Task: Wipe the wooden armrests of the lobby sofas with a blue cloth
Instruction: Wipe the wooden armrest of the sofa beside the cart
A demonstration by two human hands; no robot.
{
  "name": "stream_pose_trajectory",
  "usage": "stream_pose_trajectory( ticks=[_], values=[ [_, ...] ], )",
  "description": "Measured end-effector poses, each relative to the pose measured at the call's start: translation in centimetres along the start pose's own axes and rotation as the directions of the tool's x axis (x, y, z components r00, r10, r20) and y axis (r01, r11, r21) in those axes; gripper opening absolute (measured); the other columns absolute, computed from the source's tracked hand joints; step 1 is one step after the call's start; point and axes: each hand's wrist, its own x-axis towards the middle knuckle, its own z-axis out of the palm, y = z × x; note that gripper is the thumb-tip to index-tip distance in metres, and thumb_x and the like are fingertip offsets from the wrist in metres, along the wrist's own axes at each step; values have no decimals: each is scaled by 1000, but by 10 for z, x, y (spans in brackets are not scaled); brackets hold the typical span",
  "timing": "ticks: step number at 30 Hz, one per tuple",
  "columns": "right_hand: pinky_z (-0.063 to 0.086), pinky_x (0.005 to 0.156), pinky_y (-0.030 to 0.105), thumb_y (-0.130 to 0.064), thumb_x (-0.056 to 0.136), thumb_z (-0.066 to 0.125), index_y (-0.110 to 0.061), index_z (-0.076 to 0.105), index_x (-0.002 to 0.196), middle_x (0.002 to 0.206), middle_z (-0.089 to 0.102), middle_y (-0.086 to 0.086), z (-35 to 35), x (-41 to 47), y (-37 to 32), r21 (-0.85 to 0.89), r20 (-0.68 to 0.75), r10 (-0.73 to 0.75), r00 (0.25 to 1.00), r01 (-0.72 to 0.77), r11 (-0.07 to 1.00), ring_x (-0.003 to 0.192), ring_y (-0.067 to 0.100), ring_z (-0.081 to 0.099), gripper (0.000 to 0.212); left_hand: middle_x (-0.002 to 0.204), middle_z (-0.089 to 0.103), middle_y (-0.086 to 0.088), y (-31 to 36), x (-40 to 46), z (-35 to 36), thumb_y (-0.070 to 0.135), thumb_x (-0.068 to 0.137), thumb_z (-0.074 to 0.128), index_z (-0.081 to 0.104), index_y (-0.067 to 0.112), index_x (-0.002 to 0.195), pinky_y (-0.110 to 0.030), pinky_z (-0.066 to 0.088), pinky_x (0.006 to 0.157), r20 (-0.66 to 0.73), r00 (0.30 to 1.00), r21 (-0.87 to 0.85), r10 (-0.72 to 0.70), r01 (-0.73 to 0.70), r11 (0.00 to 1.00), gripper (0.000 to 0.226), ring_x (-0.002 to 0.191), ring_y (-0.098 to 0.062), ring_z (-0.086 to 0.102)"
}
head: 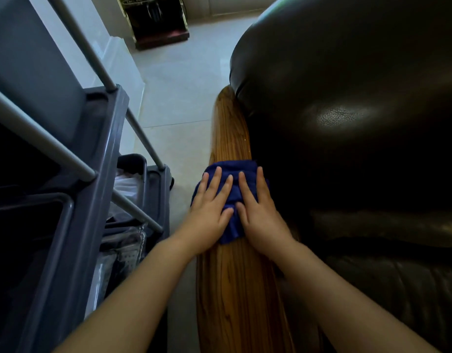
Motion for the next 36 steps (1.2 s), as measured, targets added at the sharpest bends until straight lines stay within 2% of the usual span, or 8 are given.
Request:
stream_pose_trajectory(
  ticks=[3, 8, 12, 18, 22, 26, 31, 36],
  values=[
    [22, 111, 41, -42, 95, 31, -37, -8, 144, 153, -26, -2, -14, 41, 1, -86, 35, 4, 999, -1, 996, 143, 24, -3, 62, 153, -22, 3, -8, 41, -18, 28, 94, 41, -2, 26, 145, -32, -6, 113, 63, 997, 34, -39, 36, 999, 66, 142, -20, -18],
    [14, 116, 45, -35, 95, 40, -29, -7, 145, 155, -20, 9, -49, 104, -10, -254, 164, 48, 985, -5, 967, 143, 28, -5, 69, 155, -18, -8, -6, 94, -49, 33, 93, 44, -5, 23, 145, -37, -1, 115, 133, 979, 186, -152, 126, 974, 73, 142, -32, -12],
    [22, 114, 43, -32, 93, 47, -25, 1, 147, 156, -8, 13, -57, 120, -18, -340, 179, 45, 983, 19, 940, 141, 35, 10, 71, 155, -15, -13, -3, 99, -48, 25, 92, 48, 0, 24, 146, -31, 10, 114, 107, 978, 1, -178, 179, 984, 71, 143, -29, -1],
    [28, 107, 43, -29, 86, 57, -24, 31, 141, 155, 12, 11, -52, 82, -20, -328, 97, -39, 995, 69, 942, 133, 40, 25, 61, 152, 23, -15, 2, 58, -46, 21, 87, 55, 22, 19, 144, -35, 21, 112, 47, 993, 33, -112, 111, 993, 66, 139, -29, 22],
    [32, 103, 43, -26, 85, 58, -22, 46, 132, 146, 32, 8, -42, 38, -21, -279, 48, -103, 994, 112, 954, 125, 39, 33, 49, 146, 37, -15, 13, 14, -39, 20, 82, 62, 38, 19, 138, -35, 25, 110, -33, 988, 10, -150, 151, 989, 60, 137, -26, 30],
    [38, 94, 38, -24, 83, 62, -22, 53, 126, 126, 49, 5, -37, -16, -18, -250, -5, -167, 986, 160, 955, 113, 30, 43, 43, 124, 58, -9, 28, -37, -24, 22, 79, 64, 53, 19, 125, -38, 40, 96, -162, 982, 112, -96, 115, 987, 47, 118, -25, 50],
    [41, 78, 29, -23, 83, 63, -20, 61, 112, 105, 56, 3, -42, -75, -16, -226, 35, -222, 974, 224, 948, 95, 19, 52, 30, 112, 64, -2, 45, -86, -14, 20, 78, 64, 60, 23, 112, -36, 46, 83, -167, 984, 113, -65, 85, 990, 35, 105, -23, 58],
    [48, 79, 30, -23, 82, 65, -20, 62, 110, 107, 56, 1, -64, -111, -17, -71, 129, -156, 979, 166, 984, 93, 14, 53, 29, 110, 64, -1, 68, -118, -20, 18, 76, 64, 59, 26, 109, -35, 50, 75, -61, 989, -3, -137, 137, 991, 35, 96, -19, 59]
  ],
)
